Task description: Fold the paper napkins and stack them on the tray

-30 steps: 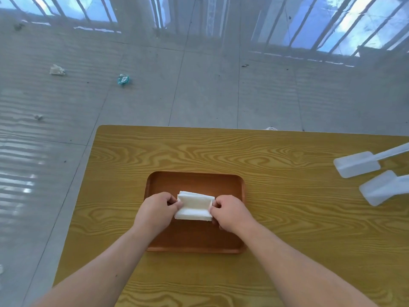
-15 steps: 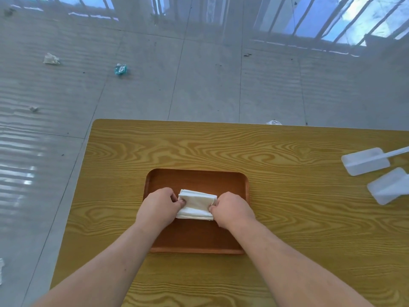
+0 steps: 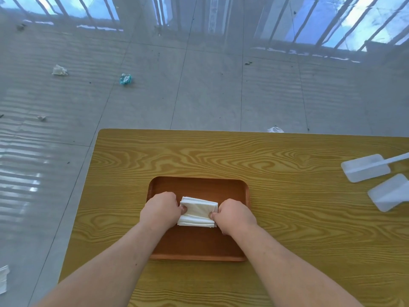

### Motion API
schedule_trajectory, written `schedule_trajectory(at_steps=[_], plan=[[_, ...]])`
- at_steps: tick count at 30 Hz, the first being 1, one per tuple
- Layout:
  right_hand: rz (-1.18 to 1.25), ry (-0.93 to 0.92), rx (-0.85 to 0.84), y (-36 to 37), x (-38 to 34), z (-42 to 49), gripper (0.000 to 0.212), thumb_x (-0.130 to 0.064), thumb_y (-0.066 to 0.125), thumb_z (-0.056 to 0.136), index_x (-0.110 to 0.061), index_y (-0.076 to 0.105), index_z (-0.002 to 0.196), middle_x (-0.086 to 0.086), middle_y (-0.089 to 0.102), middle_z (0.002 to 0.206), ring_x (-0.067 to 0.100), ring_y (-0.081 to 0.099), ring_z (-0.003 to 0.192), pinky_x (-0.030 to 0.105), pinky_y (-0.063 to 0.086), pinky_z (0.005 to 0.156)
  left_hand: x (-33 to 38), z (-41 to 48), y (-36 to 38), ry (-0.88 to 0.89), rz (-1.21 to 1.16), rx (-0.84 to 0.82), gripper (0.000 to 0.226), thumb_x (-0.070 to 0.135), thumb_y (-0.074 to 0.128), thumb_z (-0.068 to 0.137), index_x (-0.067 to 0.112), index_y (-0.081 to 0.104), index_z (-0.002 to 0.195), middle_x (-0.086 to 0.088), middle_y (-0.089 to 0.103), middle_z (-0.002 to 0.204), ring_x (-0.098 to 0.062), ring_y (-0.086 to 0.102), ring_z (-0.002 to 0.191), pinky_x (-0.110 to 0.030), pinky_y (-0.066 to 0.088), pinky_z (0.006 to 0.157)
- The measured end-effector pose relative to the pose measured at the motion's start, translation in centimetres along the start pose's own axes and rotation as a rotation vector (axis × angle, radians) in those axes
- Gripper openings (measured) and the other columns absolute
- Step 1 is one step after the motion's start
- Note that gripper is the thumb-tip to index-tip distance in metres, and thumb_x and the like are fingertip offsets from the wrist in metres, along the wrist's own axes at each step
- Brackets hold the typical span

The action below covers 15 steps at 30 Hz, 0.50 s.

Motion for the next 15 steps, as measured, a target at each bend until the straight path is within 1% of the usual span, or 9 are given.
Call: schedule_trajectory(at_steps=[1,4,6,8,9,11,12,14,15], plan=[[-0.025,-0.025,0.024,0.1,-0.1,-0.2,0.031,-0.045,0.059,0.098,-0.021,0.065,0.080,-0.002,0.071,0.079,0.025,0.069,0.079,0.031,0.052,0.065,0.1,-0.3,-0.1,0.016,0.017,0.025,0.030,0.049,0.063,0.097,0.024,0.057,0.080,0.005,0.068,0.083,-0.019,0.066,0.078,-0.033,0.050,0.062],[-0.129,-0.114,0.119,0.9,-0.7,-0.9,0.026,-0.030,0.051,0.098,-0.020,0.061,0.076,-0.003,0.060,0.072,0.025,0.062,0.072,0.030,0.038,0.054,0.5,-1.6,0.4,0.096,0.112,0.170,0.028,0.041,0.054,0.099,0.023,0.052,0.077,0.008,0.064,0.078,-0.017,0.061,0.071,-0.033,0.048,0.058],[-0.229,-0.182,0.175,1.4,-1.3,-1.5,0.021,-0.019,0.051,0.097,-0.019,0.063,0.079,0.000,0.064,0.077,0.027,0.065,0.076,0.031,0.036,0.055,0.9,-2.7,1.0,0.163,0.187,0.225,0.028,0.039,0.046,0.102,0.024,0.049,0.078,0.009,0.058,0.078,-0.019,0.061,0.074,-0.033,0.051,0.062],[-0.308,-0.252,0.233,1.5,-1.6,-1.9,0.018,-0.015,0.052,0.097,-0.018,0.066,0.086,0.005,0.073,0.089,0.030,0.070,0.082,0.032,0.037,0.056,0.9,-3.4,1.4,0.204,0.190,0.222,0.028,0.043,0.044,0.102,0.027,0.048,0.079,0.008,0.053,0.077,-0.019,0.058,0.075,-0.033,0.049,0.064],[-0.318,-0.284,0.265,1.4,-1.6,-2.2,0.017,-0.014,0.052,0.097,-0.018,0.063,0.086,0.006,0.075,0.091,0.031,0.070,0.082,0.031,0.034,0.053,0.9,-3.6,1.5,0.214,0.191,0.209,0.028,0.046,0.045,0.101,0.027,0.050,0.081,0.008,0.052,0.077,-0.019,0.057,0.075,-0.032,0.046,0.063],[-0.318,-0.356,0.346,1.0,-1.2,-2.7,0.017,-0.019,0.050,0.100,-0.021,0.054,0.083,0.006,0.074,0.090,0.030,0.069,0.078,0.032,0.029,0.049,0.8,-3.9,1.4,0.253,0.209,0.198,0.031,0.054,0.048,0.100,0.027,0.057,0.086,0.009,0.053,0.079,-0.018,0.060,0.078,-0.030,0.043,0.063],[-0.314,-0.397,0.397,0.8,-0.9,-2.8,0.019,-0.025,0.049,0.102,-0.020,0.052,0.083,0.005,0.073,0.088,0.030,0.068,0.076,0.033,0.031,0.050,0.8,-3.9,1.3,0.272,0.214,0.197,0.035,0.058,0.048,0.100,0.027,0.061,0.089,0.009,0.055,0.080,-0.017,0.064,0.080,-0.030,0.042,0.063],[-0.269,-0.474,0.534,0.1,-0.3,-3.5,0.028,-0.042,0.049,0.101,-0.019,0.055,0.085,0.003,0.070,0.084,0.028,0.064,0.073,0.035,0.038,0.055,1.0,-4.2,0.7,0.287,0.191,0.216,0.045,0.067,0.044,0.099,0.027,0.065,0.094,0.009,0.062,0.084,-0.015,0.066,0.083,-0.029,0.042,0.063],[-0.249,-0.494,0.601,-0.4,-0.1,-3.9,0.033,-0.048,0.048,0.099,-0.019,0.059,0.089,0.002,0.067,0.084,0.027,0.063,0.075,0.037,0.042,0.058,1.1,-4.4,0.3,0.296,0.172,0.239,0.050,0.071,0.041,0.098,0.028,0.066,0.098,0.010,0.064,0.088,-0.013,0.066,0.084,-0.028,0.042,0.063]])
Point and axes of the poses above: each hand's wrist, its own z-axis towards the middle knuckle, its own y-axis out of the palm, x = y × z, the point moved 2 cm from there along z, towards the middle knuckle
